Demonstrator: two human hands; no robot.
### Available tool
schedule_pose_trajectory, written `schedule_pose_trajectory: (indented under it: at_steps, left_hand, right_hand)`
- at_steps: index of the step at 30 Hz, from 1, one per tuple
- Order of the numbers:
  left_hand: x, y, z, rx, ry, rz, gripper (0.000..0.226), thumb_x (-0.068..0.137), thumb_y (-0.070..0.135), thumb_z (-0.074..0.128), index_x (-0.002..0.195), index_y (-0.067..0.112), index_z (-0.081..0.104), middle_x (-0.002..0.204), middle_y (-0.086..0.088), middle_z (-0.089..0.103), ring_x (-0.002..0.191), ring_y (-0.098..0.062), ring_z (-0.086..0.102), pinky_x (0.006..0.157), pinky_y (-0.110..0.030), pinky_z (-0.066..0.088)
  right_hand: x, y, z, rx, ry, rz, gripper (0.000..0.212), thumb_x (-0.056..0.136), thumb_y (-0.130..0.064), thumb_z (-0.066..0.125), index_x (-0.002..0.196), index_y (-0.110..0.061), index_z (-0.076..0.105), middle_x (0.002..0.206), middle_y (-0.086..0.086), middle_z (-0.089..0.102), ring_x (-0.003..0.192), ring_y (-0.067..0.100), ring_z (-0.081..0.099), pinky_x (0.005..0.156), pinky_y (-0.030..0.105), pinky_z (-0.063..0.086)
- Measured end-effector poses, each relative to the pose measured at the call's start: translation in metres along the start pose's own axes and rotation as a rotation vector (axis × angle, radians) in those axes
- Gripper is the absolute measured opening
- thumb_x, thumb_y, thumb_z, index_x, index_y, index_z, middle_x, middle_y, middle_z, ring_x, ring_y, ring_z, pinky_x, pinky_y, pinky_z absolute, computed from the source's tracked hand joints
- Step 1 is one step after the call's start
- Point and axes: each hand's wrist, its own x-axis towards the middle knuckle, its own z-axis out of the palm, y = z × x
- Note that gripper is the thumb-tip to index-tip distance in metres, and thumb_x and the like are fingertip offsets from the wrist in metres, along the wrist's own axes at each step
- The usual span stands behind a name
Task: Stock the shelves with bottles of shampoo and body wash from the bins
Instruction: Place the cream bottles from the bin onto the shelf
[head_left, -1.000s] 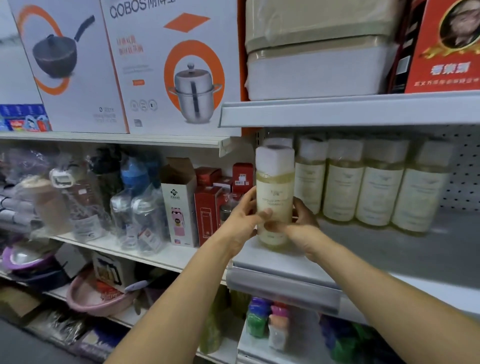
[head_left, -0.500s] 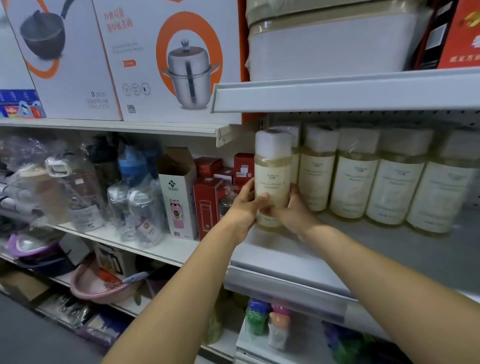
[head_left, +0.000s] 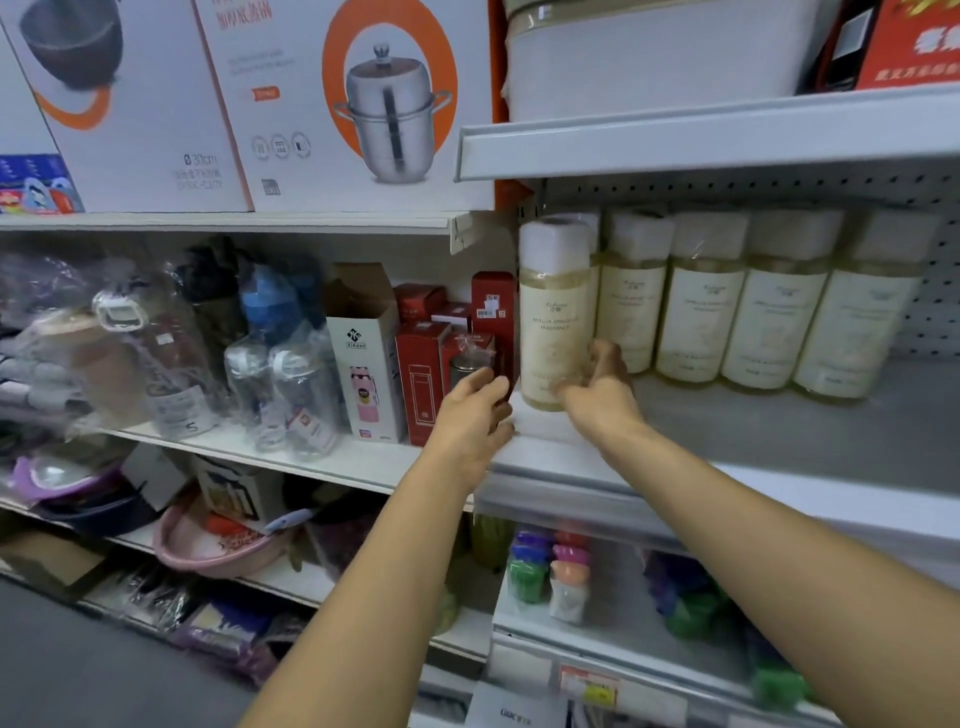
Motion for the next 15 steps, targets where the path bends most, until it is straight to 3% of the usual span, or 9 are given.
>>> schedule_pose_trajectory:
  at_steps: [4,7,10,15]
  left_hand:
    - [-0.022,0.002,-0.028,-0.026,0.027,-0.002,0.042,0.100,0.021,0.058,0.140,0.018,0.049,0.123,-0.007,0.064,0.111,-0.022,0.064,0.093,-0.038,0.055]
    - [-0.039,0.000,-0.058,-0.038,0.042,0.005,0.033,0.099,0.021,0.059,0.132,0.017,0.054,0.111,-0.007,0.071,0.103,-0.021,0.069,0.089,-0.039,0.057]
    - [-0.054,-0.012,-0.090,-0.045,0.079,-0.023,0.028,0.100,0.021,0.056,0.128,0.017,0.057,0.108,-0.005,0.072,0.099,-0.021,0.070,0.084,-0.037,0.057]
    - [-0.072,-0.055,-0.149,-0.060,0.140,-0.174,0.034,0.101,0.024,0.053,0.133,0.012,0.056,0.117,-0.009,0.070,0.094,-0.020,0.068,0.072,-0.030,0.056]
  right_hand:
    - [-0.038,-0.015,0.014,0.146,0.048,-0.066,0.048,0.092,-0.007,0.060,0.135,-0.015,0.040,0.115,0.004,0.053,0.099,0.016,0.056,0.081,0.023,0.051]
    - [-0.072,-0.026,0.029,0.212,0.033,-0.172,0.032,0.092,-0.005,0.056,0.119,-0.021,0.049,0.095,0.001,0.057,0.085,0.020,0.062,0.070,0.034,0.056]
    - [-0.110,-0.031,0.049,0.278,-0.088,-0.198,0.012,0.097,-0.008,0.053,0.105,-0.014,0.060,0.084,0.006,0.065,0.069,0.018,0.064,0.053,0.024,0.050]
    - [-0.159,-0.009,0.097,0.367,-0.334,-0.003,0.023,0.103,-0.020,0.047,0.094,-0.009,0.065,0.071,0.008,0.064,0.057,0.016,0.058,0.048,0.023,0.045]
